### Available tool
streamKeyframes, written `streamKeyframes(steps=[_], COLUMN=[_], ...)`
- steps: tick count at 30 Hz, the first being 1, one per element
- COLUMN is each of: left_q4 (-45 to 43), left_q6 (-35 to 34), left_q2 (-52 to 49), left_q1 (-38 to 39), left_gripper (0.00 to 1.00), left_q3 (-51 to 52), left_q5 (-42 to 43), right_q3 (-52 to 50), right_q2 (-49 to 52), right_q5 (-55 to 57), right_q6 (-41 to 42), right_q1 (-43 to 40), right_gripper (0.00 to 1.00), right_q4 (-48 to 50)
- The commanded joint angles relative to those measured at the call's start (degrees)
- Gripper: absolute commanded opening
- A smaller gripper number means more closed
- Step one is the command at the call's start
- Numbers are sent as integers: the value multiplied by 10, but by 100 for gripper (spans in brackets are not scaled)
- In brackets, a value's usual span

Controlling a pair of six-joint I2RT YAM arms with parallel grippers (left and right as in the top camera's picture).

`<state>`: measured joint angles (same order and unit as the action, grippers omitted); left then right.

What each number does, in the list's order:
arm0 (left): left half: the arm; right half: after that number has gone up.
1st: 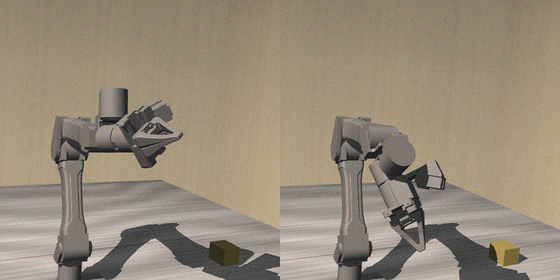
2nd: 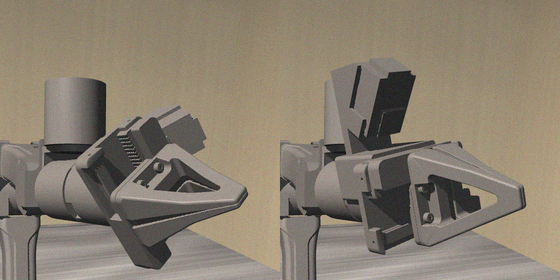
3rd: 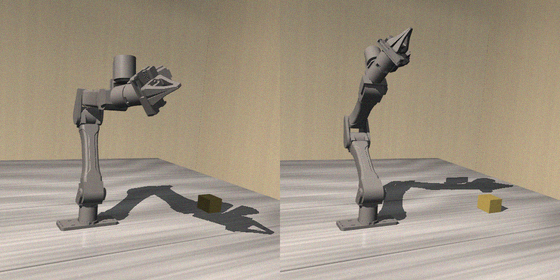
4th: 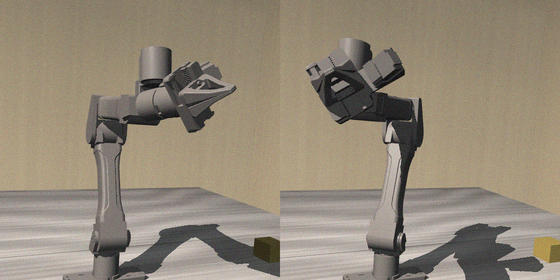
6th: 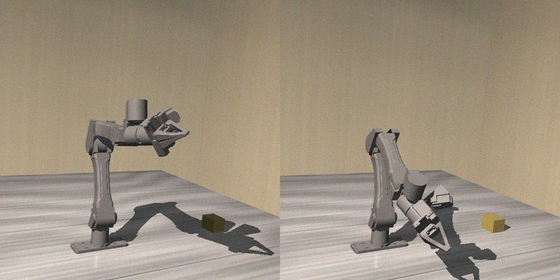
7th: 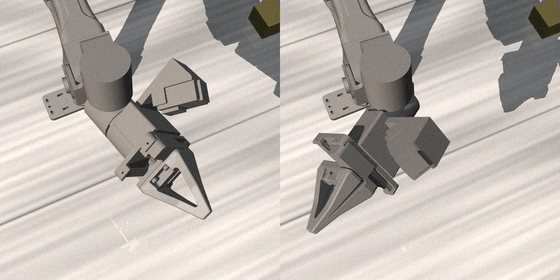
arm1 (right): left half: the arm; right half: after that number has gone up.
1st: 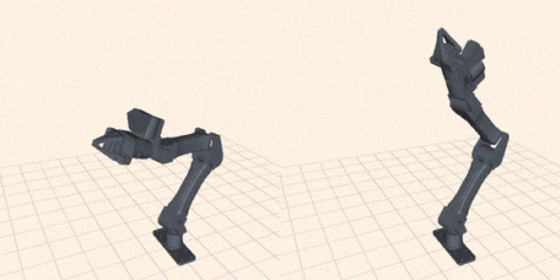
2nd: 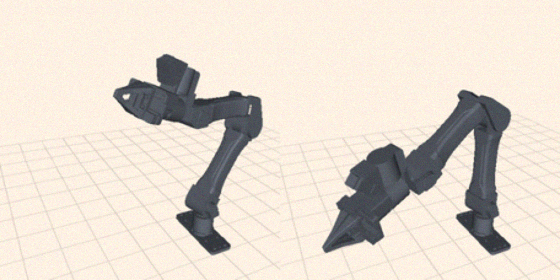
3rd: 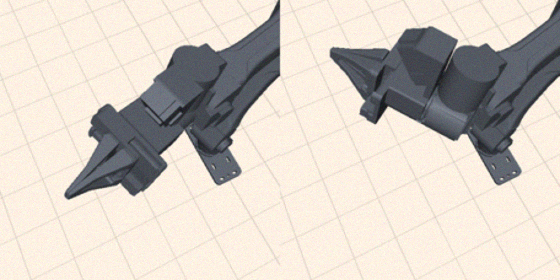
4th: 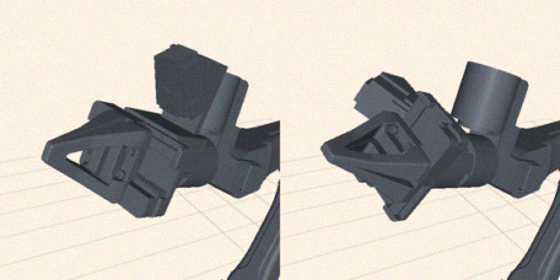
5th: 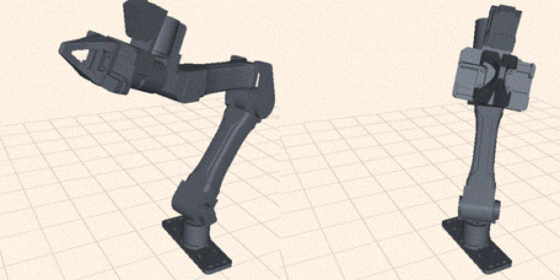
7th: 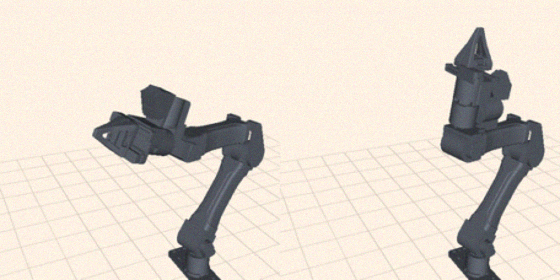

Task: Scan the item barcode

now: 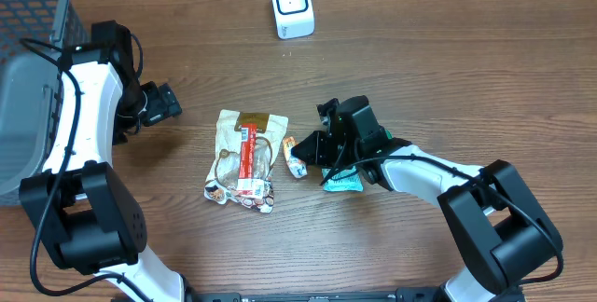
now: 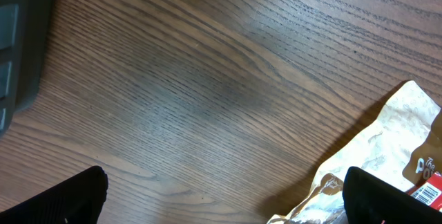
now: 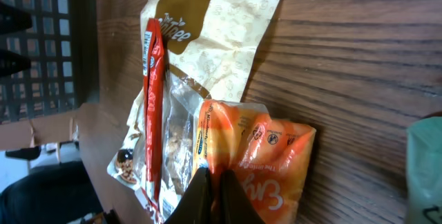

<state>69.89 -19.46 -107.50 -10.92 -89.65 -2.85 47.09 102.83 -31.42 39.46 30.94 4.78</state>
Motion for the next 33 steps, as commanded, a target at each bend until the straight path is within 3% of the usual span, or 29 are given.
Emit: streamKeyframes(steps=[1,20,33], left_q4=[1,1,1], left_q6=[2,2,2], left_q2=[11,11,11], left_q1=[-3,-3,-3], left_gripper=[100,100,100], left_q3=[-8,-8,-8], left_q5=[-5,-5,-5], right_q3=[-2,-41,-41], right_q2=[0,2,-25], right_q5=[31,42,33], right_q6=[28,66,52], right_q1=[22,26,16], right_gripper=[4,4,13], right_q4=[15,53,37])
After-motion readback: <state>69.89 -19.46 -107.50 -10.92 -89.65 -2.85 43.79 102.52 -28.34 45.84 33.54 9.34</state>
